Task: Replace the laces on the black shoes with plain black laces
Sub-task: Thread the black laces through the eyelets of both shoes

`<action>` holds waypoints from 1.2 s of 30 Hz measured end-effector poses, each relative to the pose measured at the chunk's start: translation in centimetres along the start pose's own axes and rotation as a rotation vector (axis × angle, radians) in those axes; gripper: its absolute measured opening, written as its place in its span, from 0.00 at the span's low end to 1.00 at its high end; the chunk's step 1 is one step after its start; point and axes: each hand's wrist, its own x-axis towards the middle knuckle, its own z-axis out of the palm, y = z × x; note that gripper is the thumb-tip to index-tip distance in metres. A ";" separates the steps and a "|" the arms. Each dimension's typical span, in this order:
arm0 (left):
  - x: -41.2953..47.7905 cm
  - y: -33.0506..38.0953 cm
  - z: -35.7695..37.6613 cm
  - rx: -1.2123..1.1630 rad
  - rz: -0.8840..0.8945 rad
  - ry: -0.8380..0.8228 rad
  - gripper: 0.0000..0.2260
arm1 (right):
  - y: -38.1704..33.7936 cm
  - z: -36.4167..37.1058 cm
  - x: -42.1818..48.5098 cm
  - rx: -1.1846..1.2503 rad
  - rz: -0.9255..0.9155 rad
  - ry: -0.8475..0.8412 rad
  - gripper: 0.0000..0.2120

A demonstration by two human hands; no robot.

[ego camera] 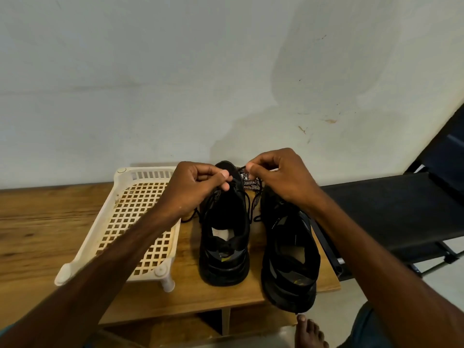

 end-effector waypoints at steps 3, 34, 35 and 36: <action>0.2 -0.5 -1.4 0.048 -0.055 -0.047 0.07 | 1.0 0.0 0.4 -0.173 0.064 0.153 0.08; -2.5 -0.6 2.5 0.839 0.043 0.225 0.11 | 0.8 2.1 0.9 -0.210 0.054 -0.033 0.04; -2.5 -0.6 2.6 0.843 0.035 0.231 0.11 | 0.9 2.1 0.9 -0.203 0.059 -0.034 0.05; -2.5 -0.6 2.7 0.846 0.029 0.236 0.11 | 0.9 2.2 0.9 -0.194 0.063 -0.037 0.06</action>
